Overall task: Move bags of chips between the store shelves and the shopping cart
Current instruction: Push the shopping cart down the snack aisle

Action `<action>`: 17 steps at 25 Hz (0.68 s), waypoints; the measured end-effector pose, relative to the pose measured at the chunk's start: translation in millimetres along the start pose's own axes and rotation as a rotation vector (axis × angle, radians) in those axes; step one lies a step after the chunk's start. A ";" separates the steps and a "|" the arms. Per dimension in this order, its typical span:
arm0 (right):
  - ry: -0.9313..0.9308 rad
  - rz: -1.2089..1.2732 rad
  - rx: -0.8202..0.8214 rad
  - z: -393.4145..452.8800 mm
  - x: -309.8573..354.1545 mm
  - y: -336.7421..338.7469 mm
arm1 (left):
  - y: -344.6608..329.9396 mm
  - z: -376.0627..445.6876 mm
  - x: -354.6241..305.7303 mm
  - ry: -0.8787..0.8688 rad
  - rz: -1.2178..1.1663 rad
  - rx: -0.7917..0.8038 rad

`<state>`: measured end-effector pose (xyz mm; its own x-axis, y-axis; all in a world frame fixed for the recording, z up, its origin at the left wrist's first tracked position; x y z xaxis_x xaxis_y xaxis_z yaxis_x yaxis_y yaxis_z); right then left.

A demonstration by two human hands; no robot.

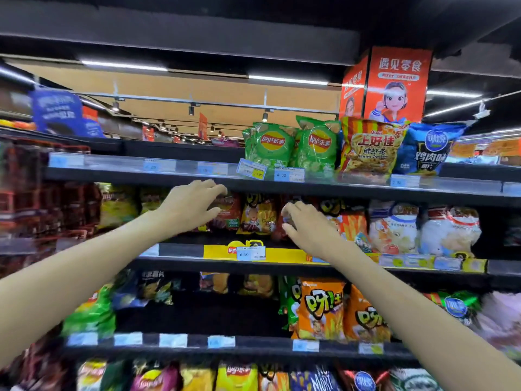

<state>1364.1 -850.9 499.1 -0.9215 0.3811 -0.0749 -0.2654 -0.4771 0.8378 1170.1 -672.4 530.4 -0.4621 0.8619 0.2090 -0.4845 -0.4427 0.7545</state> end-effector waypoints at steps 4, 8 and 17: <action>0.155 0.046 0.036 -53.4 49.4 -23.5 | -9.8 -95.4 -8.8 0.086 0.062 0.130; 0.300 0.148 0.098 -92.1 123.0 -51.9 | -6.2 -204.1 2.7 0.217 0.056 0.239; 0.750 0.311 0.126 -144.2 382.4 -77.2 | 63.0 -465.7 78.6 0.560 0.205 0.390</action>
<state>991.3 -782.6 327.8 -0.9043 -0.4056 -0.1335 0.0259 -0.3642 0.9310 757.3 -747.7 304.7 -0.8782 0.4681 0.0987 -0.0942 -0.3715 0.9236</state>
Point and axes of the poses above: each hand's wrist, its own z-axis towards the middle knuckle, its own y-axis out of the back of the hand, x = y × z, the point moved 2 cm from there along z, towards the middle knuckle, and after that the axes turned 2 degrees about -z, right-handed, at the moved point
